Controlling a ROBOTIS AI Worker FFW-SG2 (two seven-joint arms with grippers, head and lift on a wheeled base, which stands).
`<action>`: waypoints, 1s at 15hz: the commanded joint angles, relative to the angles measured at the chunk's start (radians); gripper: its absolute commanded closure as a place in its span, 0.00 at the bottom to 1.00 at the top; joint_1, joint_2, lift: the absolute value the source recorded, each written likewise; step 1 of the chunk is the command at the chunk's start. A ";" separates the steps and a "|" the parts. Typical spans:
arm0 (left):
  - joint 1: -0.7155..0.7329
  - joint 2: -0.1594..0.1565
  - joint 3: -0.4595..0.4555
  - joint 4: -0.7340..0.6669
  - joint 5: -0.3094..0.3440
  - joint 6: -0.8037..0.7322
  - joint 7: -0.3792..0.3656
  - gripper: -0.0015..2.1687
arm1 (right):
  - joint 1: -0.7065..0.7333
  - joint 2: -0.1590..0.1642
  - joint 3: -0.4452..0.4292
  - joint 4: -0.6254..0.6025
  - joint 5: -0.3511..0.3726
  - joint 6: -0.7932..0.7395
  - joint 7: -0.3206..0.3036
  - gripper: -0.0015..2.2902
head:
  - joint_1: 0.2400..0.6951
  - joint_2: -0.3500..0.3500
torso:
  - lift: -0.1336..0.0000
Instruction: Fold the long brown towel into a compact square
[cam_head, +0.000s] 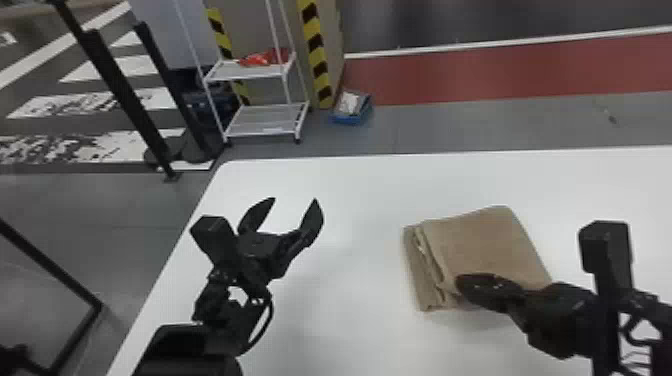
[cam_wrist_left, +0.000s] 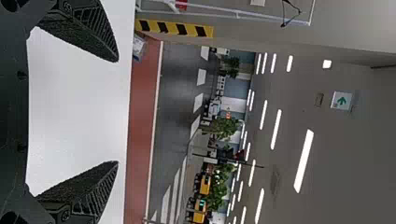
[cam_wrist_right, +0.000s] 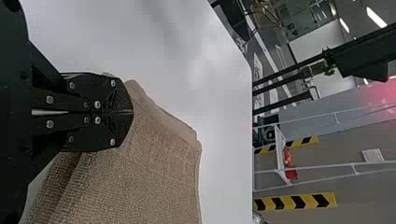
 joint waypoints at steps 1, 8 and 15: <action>0.000 0.000 0.000 0.000 0.000 -0.002 0.000 0.05 | 0.004 0.000 0.008 0.019 0.023 -0.011 0.007 0.90 | 1.00 0.85 | 0.07; 0.008 0.000 0.004 0.000 0.003 -0.002 -0.002 0.05 | -0.001 -0.002 -0.045 0.007 -0.009 0.026 0.073 0.90 | 1.00 0.85 | 0.07; -0.003 0.000 0.001 0.022 0.005 -0.008 -0.003 0.05 | -0.002 -0.002 -0.258 -0.090 -0.018 0.363 0.193 0.90 | 1.00 0.77 | 0.07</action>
